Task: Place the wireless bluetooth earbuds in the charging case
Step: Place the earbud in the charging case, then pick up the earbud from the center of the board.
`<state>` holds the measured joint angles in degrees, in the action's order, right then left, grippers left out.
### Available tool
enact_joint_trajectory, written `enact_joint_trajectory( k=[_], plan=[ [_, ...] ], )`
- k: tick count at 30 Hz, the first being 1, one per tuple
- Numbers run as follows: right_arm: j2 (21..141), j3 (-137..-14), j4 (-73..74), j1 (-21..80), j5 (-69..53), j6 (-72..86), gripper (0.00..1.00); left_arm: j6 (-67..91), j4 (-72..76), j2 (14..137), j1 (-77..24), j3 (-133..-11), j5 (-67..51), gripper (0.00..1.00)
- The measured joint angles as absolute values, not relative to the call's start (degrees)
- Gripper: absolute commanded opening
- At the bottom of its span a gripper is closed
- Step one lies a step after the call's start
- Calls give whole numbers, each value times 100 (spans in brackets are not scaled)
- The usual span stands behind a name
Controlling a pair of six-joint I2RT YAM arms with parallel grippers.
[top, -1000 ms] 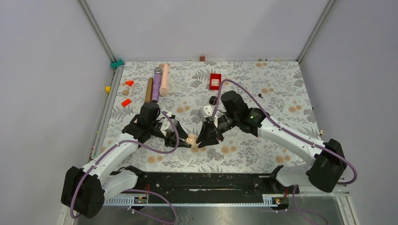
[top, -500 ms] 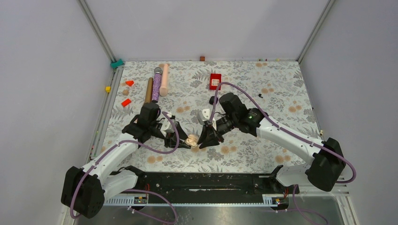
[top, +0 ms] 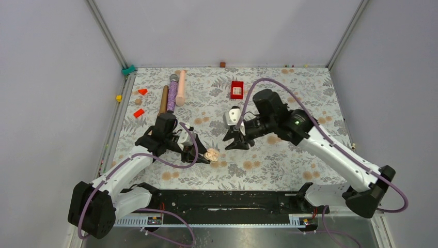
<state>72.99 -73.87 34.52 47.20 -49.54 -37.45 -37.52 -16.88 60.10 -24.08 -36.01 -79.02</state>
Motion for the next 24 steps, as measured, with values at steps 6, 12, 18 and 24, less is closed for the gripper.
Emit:
enact_joint_trajectory(
  k=[6, 12, 18, 24],
  plan=[
    [6785, -7944, 3828, 4619, -3022, -3820, 99, -3752, -1695, 6014, -2408, -3603, -7872, 0],
    [6838, -7911, 3551, 3760, -1680, -3601, 100, -3752, -1695, 6014, -2408, -3610, -7872, 0],
    [8149, -8471, 3249, 2788, -482, -3301, 94, -3750, -1699, 6014, -2408, -3638, -7870, 0],
    [10328, -9815, 3428, 1863, 580, -2917, 87, -3752, -1702, 6014, -2408, -3638, -7867, 0]
  ],
)
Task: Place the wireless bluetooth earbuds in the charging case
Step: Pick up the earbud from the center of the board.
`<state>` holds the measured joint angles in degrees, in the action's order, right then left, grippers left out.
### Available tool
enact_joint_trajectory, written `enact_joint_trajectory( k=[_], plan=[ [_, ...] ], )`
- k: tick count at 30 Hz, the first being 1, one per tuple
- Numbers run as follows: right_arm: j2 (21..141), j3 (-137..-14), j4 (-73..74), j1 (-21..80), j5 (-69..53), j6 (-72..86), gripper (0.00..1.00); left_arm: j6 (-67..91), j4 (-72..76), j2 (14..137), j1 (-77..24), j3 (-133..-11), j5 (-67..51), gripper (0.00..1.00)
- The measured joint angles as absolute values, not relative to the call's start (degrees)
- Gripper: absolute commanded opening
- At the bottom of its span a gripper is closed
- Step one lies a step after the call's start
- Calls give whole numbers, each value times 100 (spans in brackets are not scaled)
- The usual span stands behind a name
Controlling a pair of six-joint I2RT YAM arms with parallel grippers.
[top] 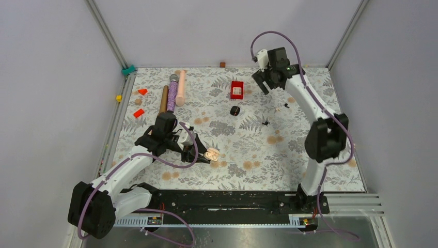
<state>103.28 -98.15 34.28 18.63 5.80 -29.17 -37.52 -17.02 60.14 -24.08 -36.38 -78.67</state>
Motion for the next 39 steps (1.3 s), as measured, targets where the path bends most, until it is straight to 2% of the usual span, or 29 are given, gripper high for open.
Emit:
enact_joint_trajectory(
  k=[6, 10, 13, 24, 39],
  plan=[
    [12066, -11297, 4040, 1243, 1304, -2620, 79, -3756, -1702, 6016, -2408, -3638, -7867, 0],
    [12674, -11638, 4431, 1192, 1588, -2554, 71, -3758, -1702, 6051, -2408, -3640, -7867, 0],
    [13067, -11913, 4711, 1236, 1710, -2488, 70, -3758, -1706, 6077, -2408, -3640, -7867, 0],
    [13775, -12466, 5441, 1260, 1752, -2217, 61, -3763, -1706, 6084, -2408, -3640, -7867, 0],
    [14158, -12468, 5743, 1426, 1747, -2222, 52, -3760, -1706, 6088, -2408, -3640, -7867, 0]
  ],
)
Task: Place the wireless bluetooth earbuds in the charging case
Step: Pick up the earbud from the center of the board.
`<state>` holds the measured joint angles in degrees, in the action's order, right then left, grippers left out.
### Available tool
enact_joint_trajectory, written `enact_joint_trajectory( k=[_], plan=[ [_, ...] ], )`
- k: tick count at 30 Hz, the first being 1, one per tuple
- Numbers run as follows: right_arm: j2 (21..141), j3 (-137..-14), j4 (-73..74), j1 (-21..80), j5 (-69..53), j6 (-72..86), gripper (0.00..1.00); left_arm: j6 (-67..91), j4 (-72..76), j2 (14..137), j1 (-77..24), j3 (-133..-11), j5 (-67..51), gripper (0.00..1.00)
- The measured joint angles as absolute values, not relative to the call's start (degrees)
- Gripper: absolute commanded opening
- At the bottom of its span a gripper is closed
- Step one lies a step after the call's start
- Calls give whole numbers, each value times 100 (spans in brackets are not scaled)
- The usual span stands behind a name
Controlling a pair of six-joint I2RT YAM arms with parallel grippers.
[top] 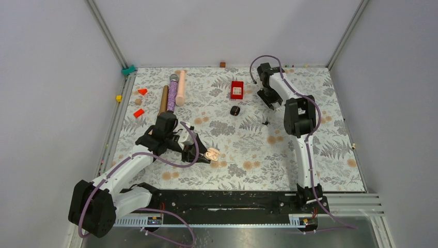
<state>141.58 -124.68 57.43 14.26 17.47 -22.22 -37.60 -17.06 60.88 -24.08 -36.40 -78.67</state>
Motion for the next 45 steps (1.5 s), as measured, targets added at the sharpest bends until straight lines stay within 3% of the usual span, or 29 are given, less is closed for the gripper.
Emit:
enact_joint_trajectory(
  k=[4, 11, 23, 30, 40, 45],
  plan=[
    [14221, -12462, 5811, 1435, 1745, -2222, 50, -3760, -1706, 6088, -2408, -3640, -7867, 0],
    [14247, -12460, 5824, 1437, 1752, -2276, 36, -3760, -1706, 6088, -2408, -3640, -7867, 0],
    [14256, -12409, 5909, 1437, 1881, -2344, 39, -3760, -1706, 6088, -2408, -3640, -7867, 0],
    [14256, -12344, 5911, 1448, 2053, -2410, 29, -3760, -1706, 6093, -2408, -3640, -7867, 0],
    [14241, -12250, 5872, 1505, 2226, -2620, 25, -3760, -1706, 6136, -2408, -3640, -7867, 0],
    [13832, -11618, 5537, 1542, 2036, -2755, 24, -3760, -1706, 6136, -2408, -3640, -7867, 0]
  ],
)
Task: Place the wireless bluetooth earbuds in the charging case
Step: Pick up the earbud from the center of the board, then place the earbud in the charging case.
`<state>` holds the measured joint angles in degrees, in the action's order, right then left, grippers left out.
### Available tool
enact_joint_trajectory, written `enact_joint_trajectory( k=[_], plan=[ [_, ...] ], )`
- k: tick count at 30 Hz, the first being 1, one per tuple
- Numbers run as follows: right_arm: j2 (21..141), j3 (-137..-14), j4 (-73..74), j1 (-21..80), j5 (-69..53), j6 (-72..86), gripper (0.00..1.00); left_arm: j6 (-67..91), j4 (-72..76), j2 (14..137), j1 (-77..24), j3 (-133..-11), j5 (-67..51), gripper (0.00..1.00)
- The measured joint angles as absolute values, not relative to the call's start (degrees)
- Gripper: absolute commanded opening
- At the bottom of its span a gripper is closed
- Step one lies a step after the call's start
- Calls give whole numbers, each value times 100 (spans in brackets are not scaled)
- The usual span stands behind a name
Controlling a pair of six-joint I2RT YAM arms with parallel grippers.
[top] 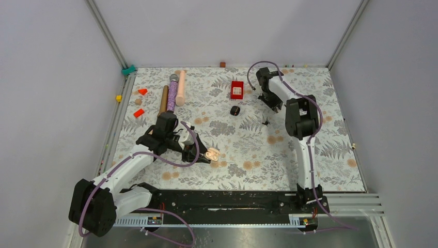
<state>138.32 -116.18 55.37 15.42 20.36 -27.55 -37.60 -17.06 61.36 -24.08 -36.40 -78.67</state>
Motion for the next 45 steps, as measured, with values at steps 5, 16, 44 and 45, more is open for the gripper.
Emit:
enact_joint_trajectory(
  k=[5, 16, 44, 45],
  plan=[
    [13021, -10954, 5288, 1544, 1253, -2762, 24, -3760, -1706, 6187, -2408, -3640, -7870, 0],
    [10208, -10020, 4762, 1551, -1553, -2279, 24, -3697, -1712, 6340, -2408, -3756, -7839, 0],
    [8230, -8138, 3369, 2224, -5614, -322, 25, -1439, 373, 7155, -2410, -4486, -6563, 0],
    [8211, -8106, 3308, 2259, -5647, -281, 25, -1186, 707, 7155, -2418, -4386, -6532, 0]
  ],
)
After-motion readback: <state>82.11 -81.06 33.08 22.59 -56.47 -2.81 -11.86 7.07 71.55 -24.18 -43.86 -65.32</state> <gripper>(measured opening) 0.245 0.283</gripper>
